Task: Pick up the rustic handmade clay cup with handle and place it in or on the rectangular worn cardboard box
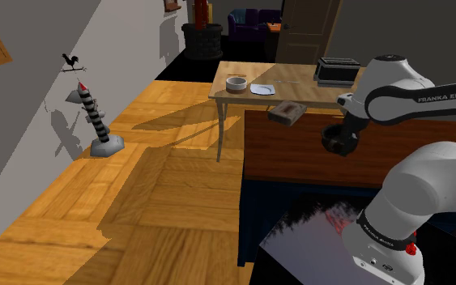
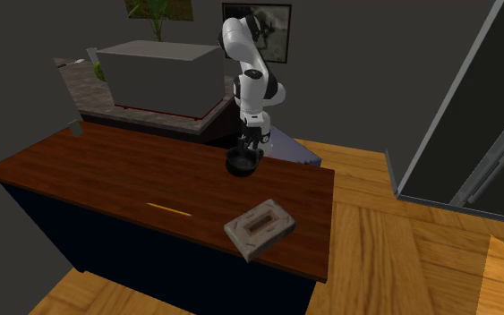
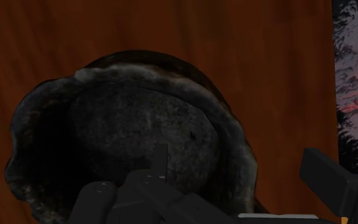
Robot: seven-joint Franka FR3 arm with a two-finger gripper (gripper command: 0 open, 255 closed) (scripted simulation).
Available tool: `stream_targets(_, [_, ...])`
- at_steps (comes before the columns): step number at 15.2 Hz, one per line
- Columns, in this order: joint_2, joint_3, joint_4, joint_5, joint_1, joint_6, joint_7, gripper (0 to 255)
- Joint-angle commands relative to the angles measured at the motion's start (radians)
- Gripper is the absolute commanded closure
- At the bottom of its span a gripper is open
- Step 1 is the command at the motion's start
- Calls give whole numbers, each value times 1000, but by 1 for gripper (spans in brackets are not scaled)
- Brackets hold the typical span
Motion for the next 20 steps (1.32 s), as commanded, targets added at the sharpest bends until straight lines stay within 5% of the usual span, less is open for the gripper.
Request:
stream_targets(1, [15,-8,-4,-8,-1,19,2,0])
stream_targets(7, [15,-8,-3,-8,-1,19,2,0])
stream_targets(8, [15,-8,-3,-8,-1,19,2,255])
stream_targets(17, [15,-8,-4,-8,-1,20,2,255])
stream_targets(20, [-24,16,20,21,7,-41,-6,255])
